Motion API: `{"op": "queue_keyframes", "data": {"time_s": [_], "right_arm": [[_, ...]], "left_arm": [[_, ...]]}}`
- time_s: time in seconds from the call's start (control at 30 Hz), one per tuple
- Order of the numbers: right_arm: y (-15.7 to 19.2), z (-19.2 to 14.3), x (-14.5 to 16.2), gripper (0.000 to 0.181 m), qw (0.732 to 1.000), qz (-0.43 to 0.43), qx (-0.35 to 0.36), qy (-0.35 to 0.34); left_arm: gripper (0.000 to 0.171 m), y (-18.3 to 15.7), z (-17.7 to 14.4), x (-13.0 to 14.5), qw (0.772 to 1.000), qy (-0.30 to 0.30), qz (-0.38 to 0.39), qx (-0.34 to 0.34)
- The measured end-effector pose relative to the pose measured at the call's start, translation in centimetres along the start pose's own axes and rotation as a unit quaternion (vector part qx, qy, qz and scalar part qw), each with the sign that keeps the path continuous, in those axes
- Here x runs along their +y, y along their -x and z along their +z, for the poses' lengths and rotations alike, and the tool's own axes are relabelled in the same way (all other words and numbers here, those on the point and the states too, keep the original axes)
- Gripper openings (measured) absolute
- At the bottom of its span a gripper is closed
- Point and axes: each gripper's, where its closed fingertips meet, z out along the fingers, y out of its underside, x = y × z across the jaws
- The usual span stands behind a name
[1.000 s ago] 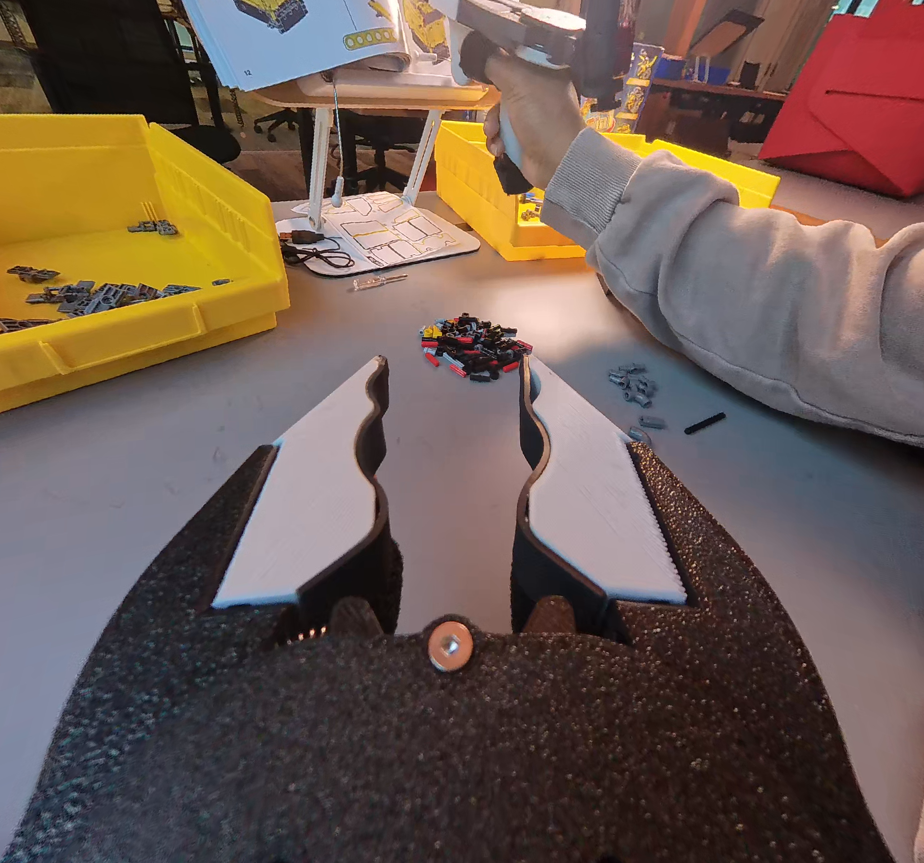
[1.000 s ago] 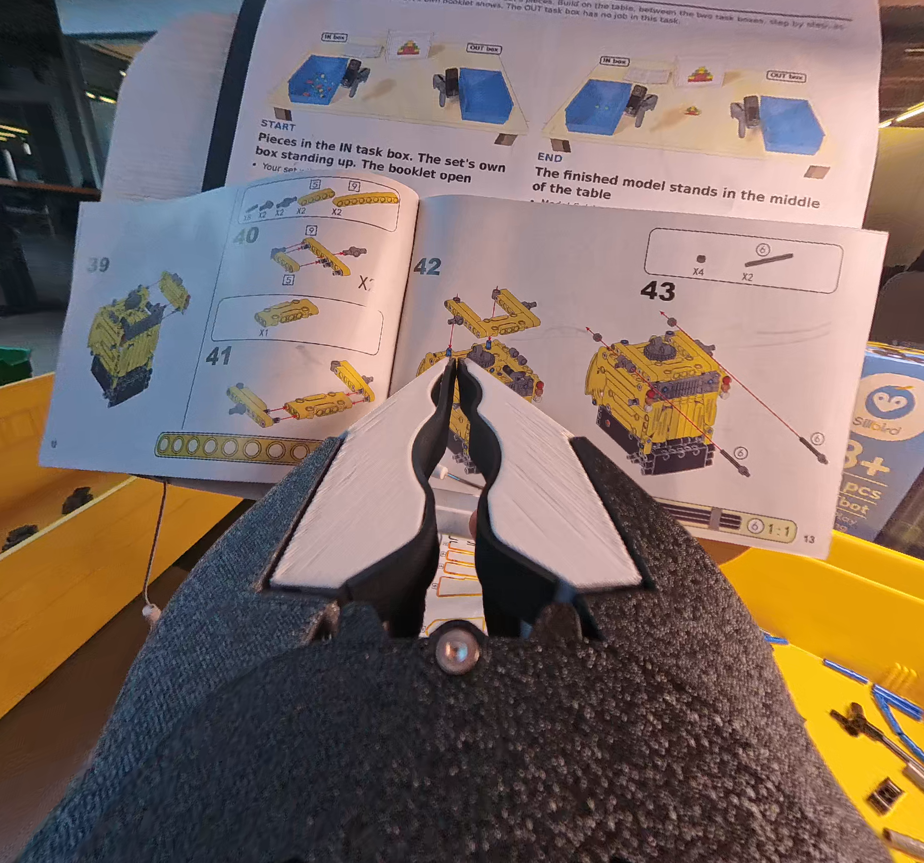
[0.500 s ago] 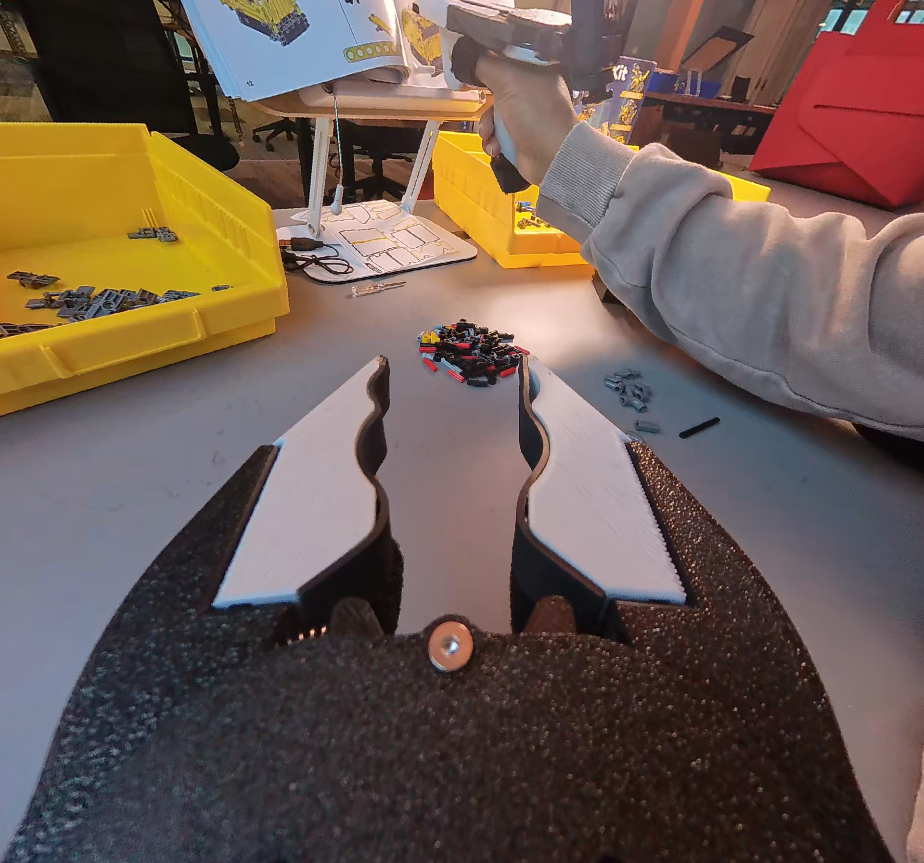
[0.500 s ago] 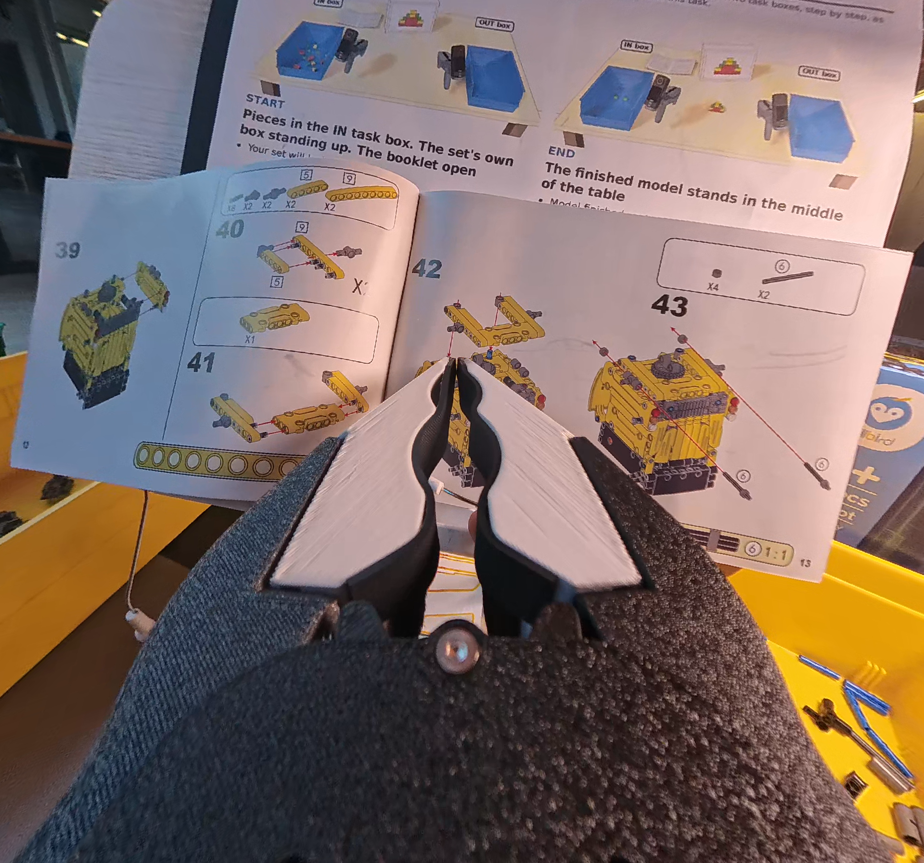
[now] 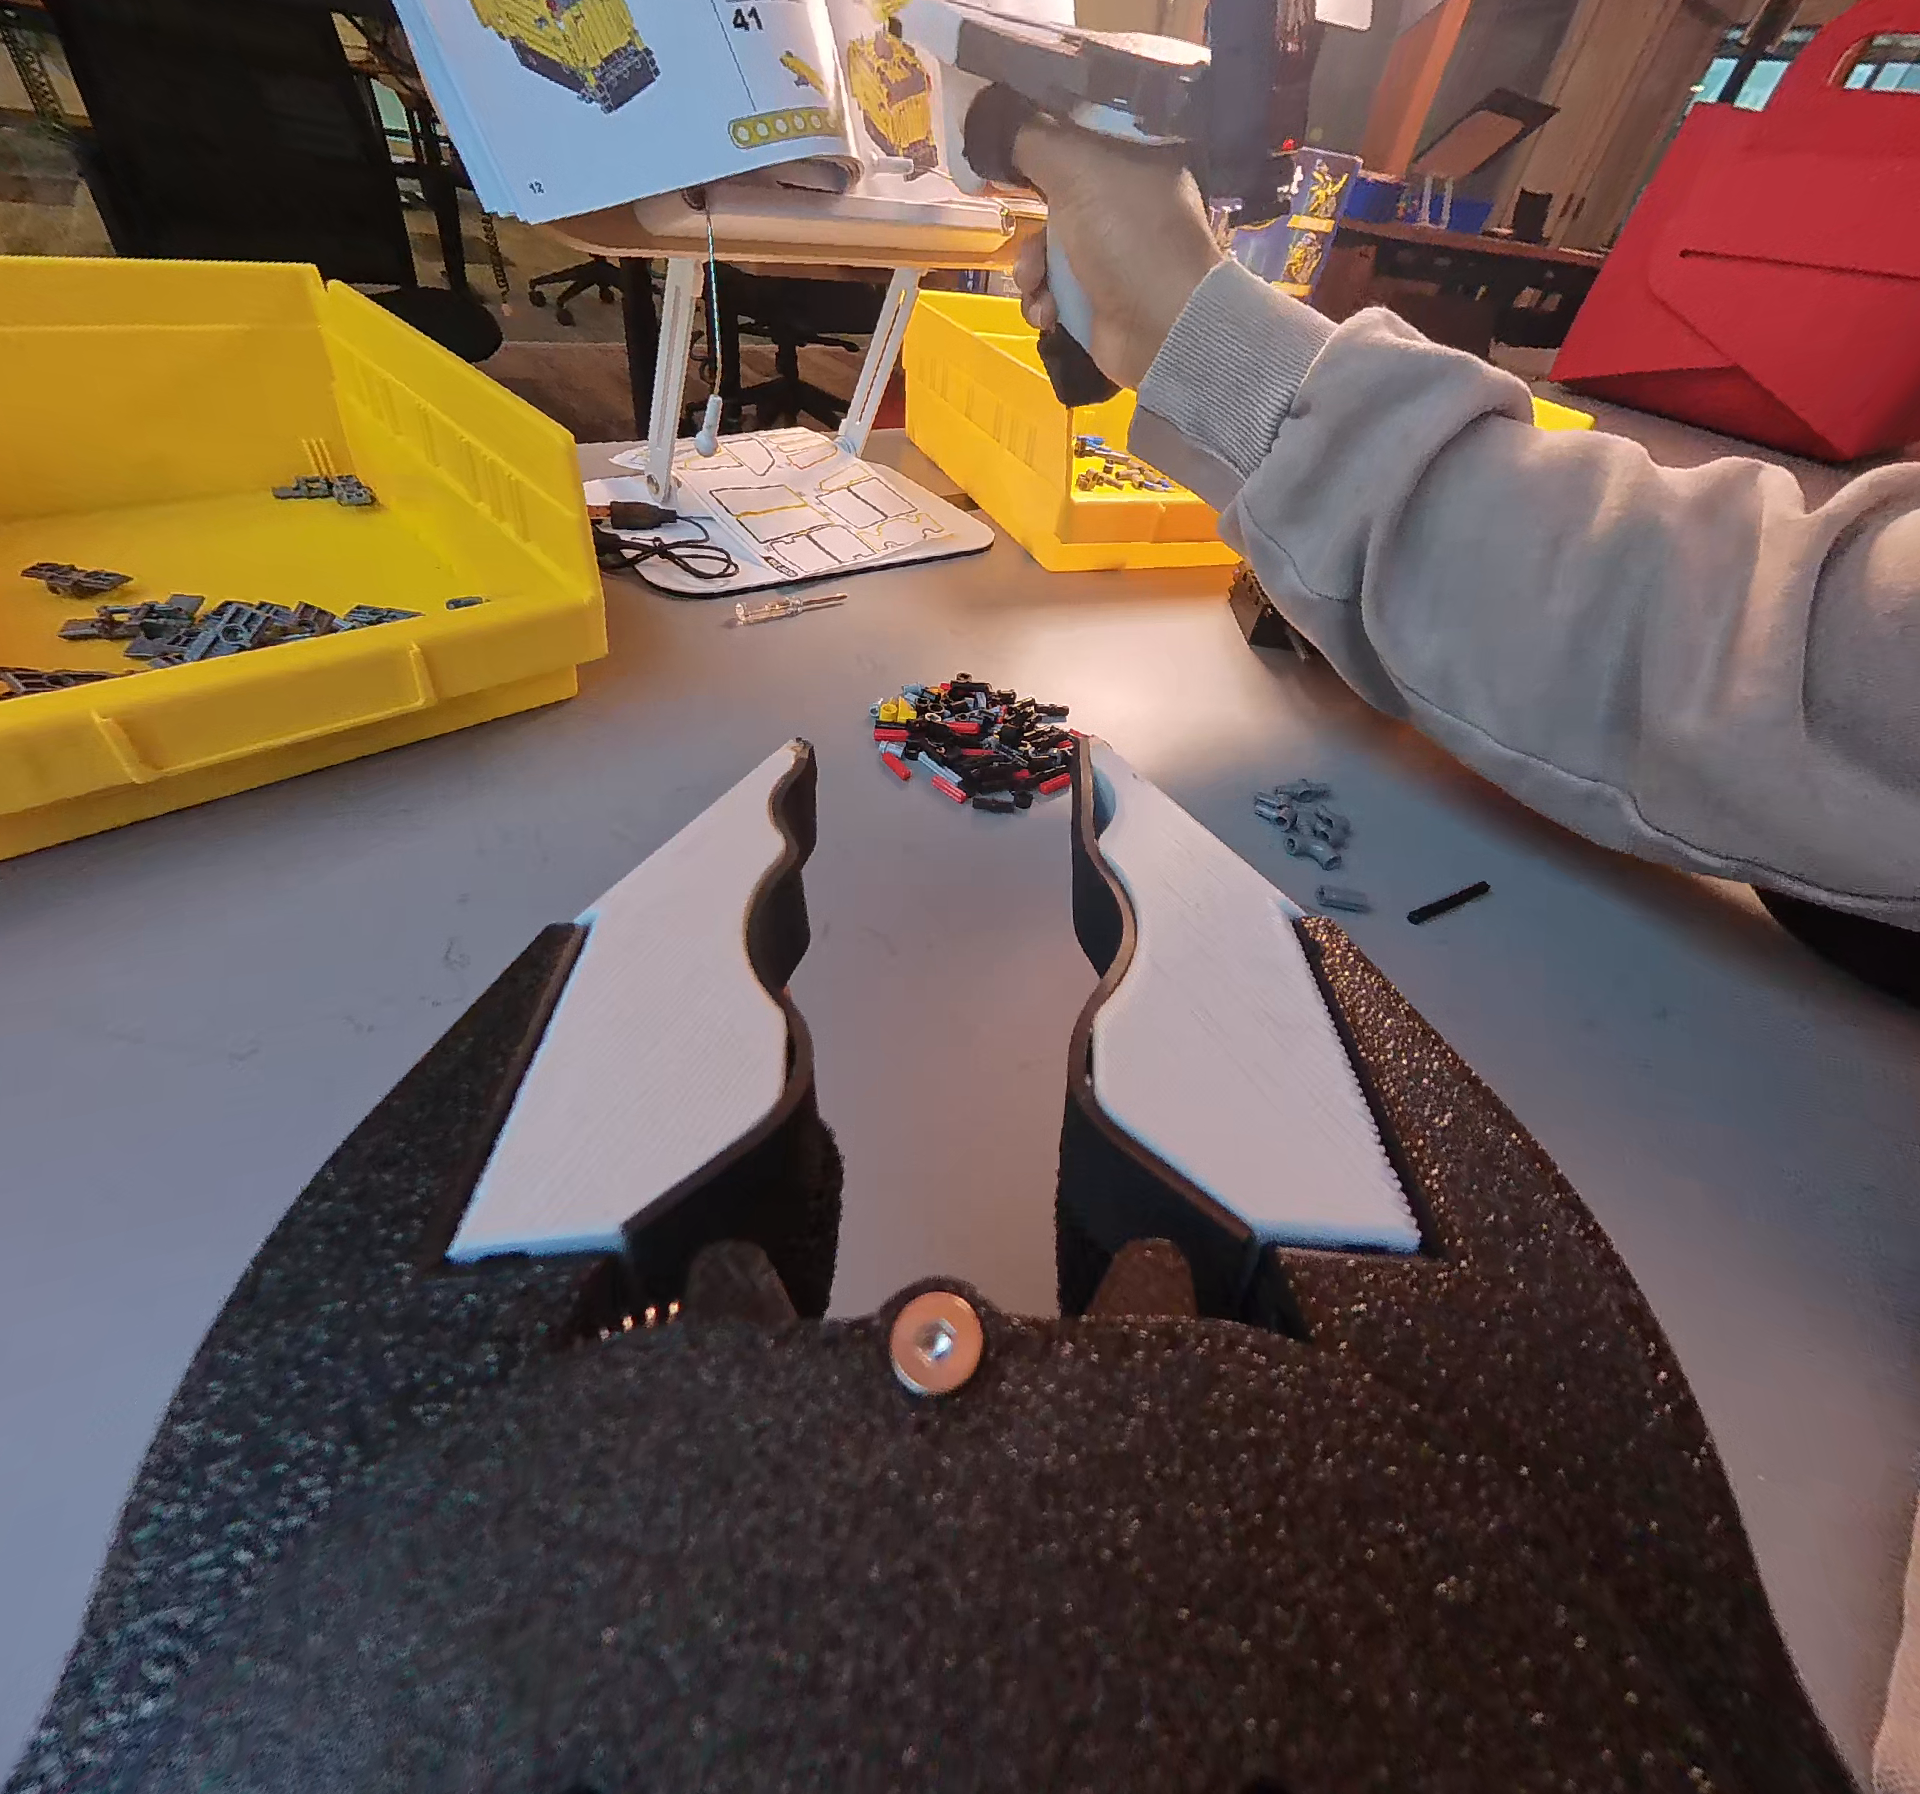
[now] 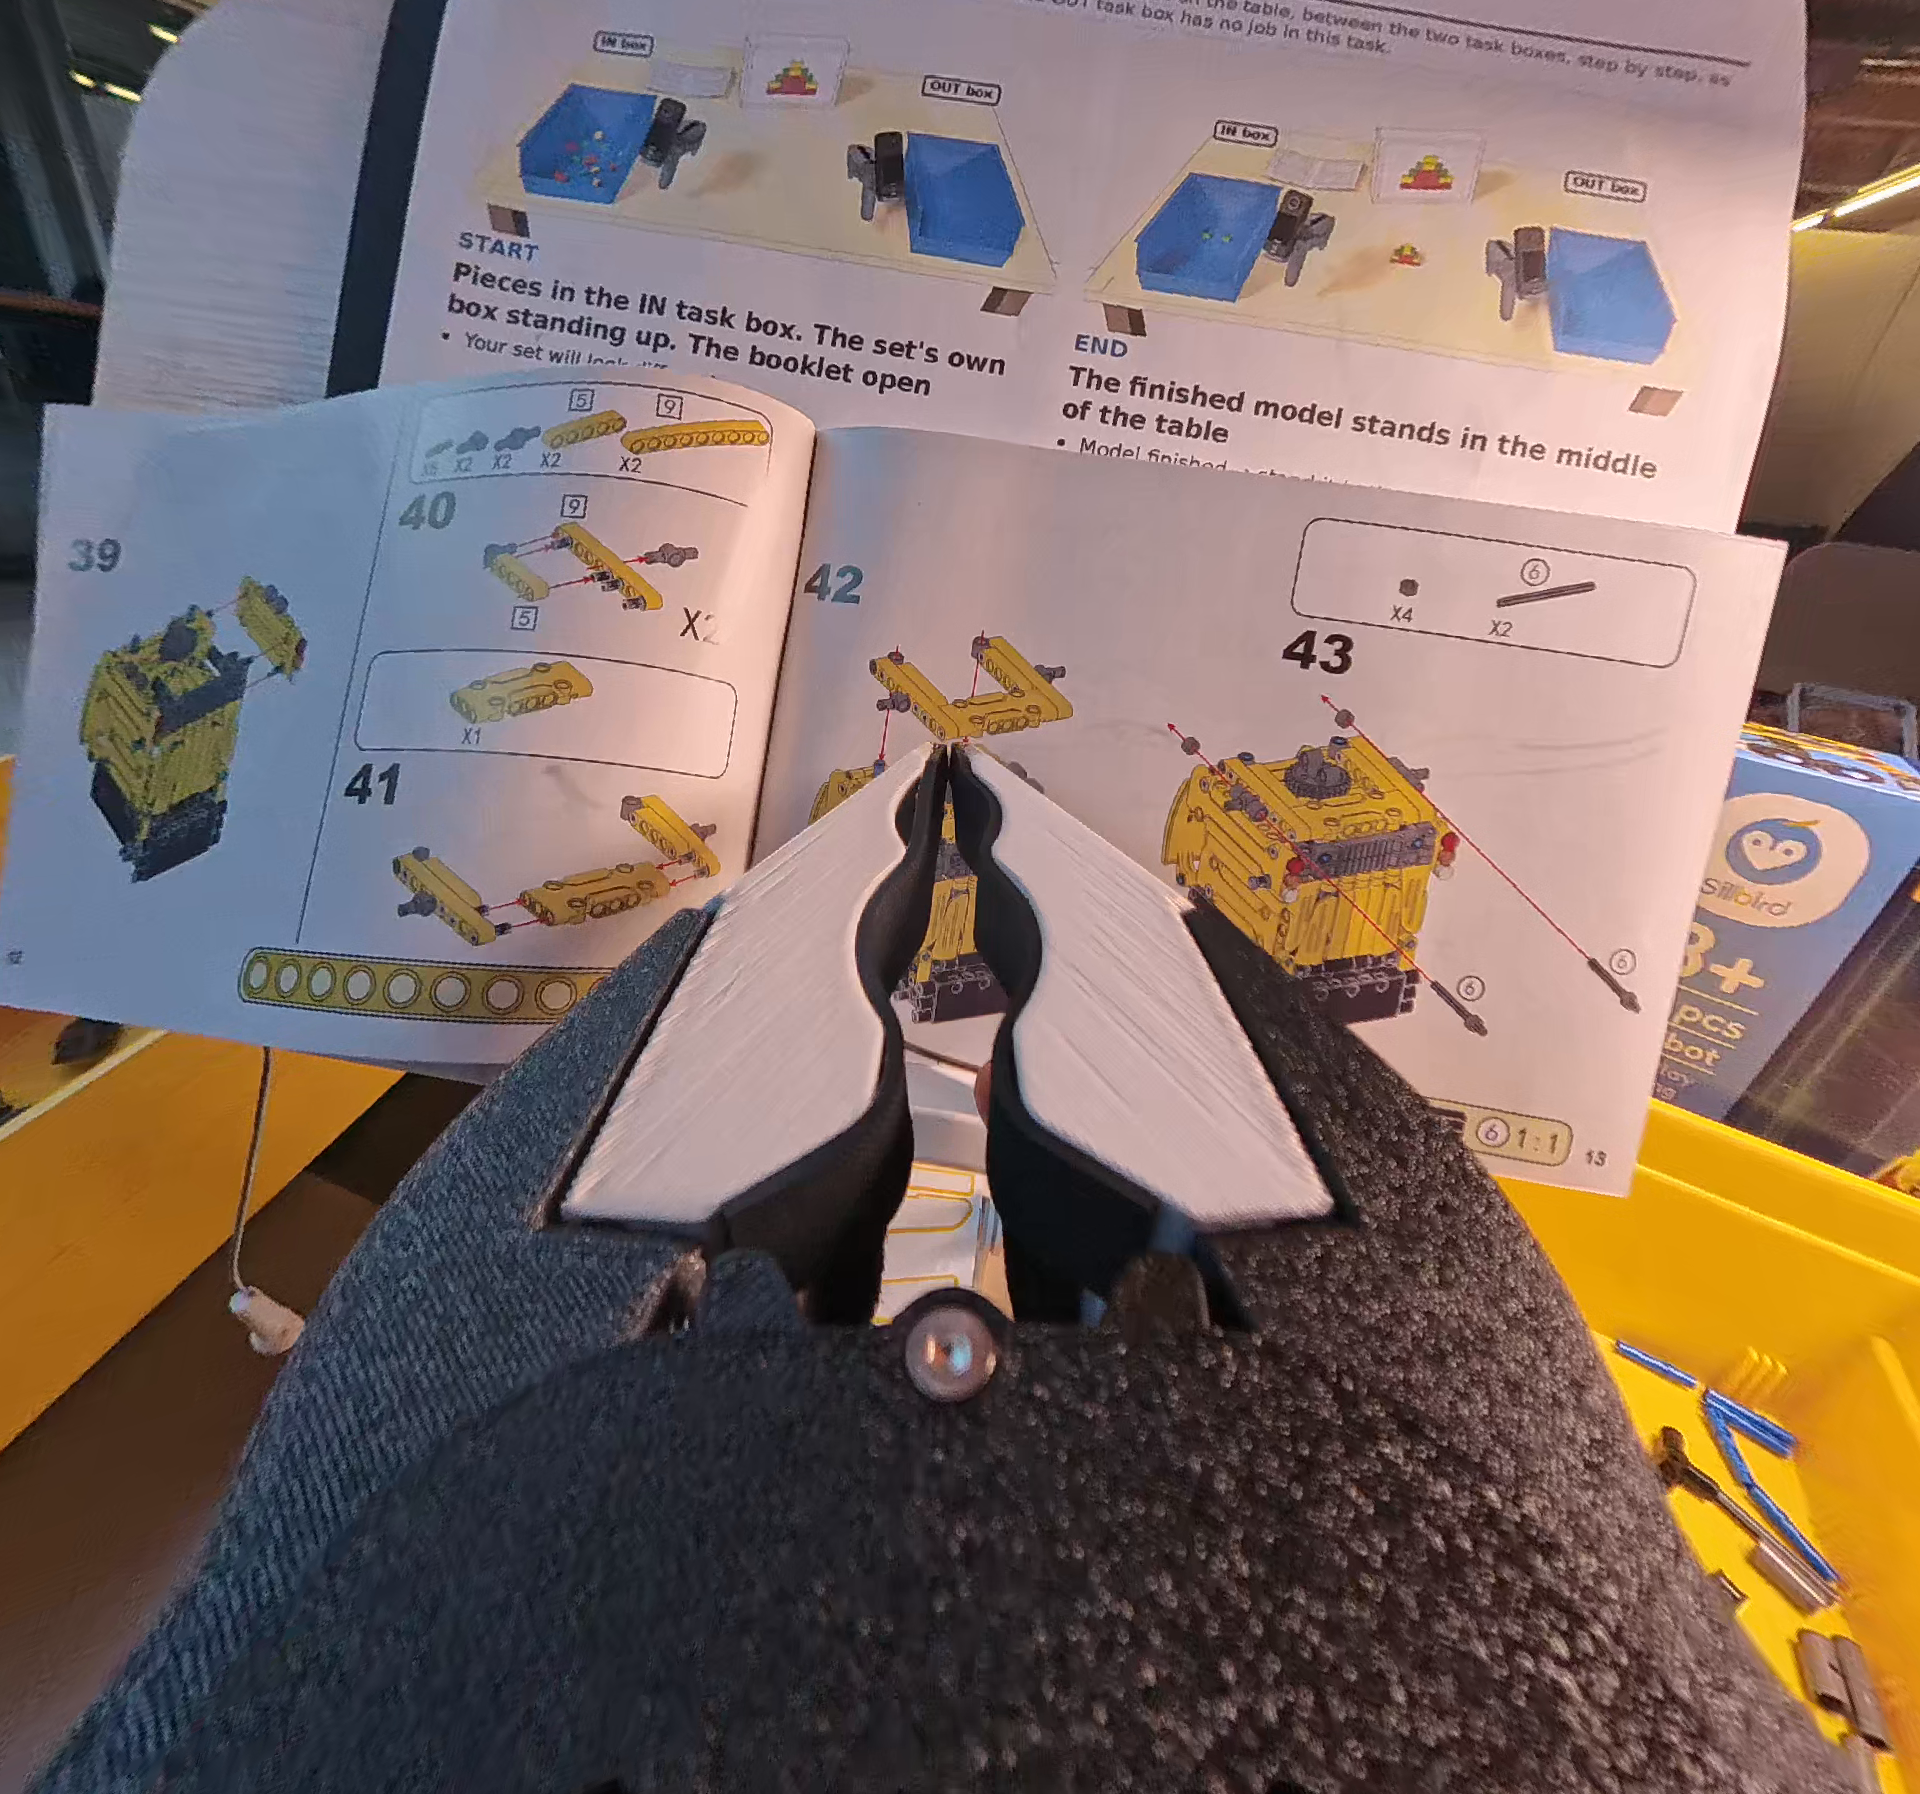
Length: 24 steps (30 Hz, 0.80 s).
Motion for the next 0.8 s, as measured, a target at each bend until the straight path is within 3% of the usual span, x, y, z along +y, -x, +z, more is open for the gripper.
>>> {"op": "queue_keyframes", "data": {"time_s": [0.37,0.8], "right_arm": [[0.1,-0.5,-0.3,0.002,1.000,-0.009,-0.004,-0.002],[0.4,-1.3,0.4,0.022,1.000,-0.015,-0.016,0.002]], "left_arm": [[0.045,-0.1,-0.1,0.0,1.000,-0.001,0.008,-0.002],[0.048,-0.3,-0.2,-0.1,1.000,-0.005,0.023,-0.007]]}}
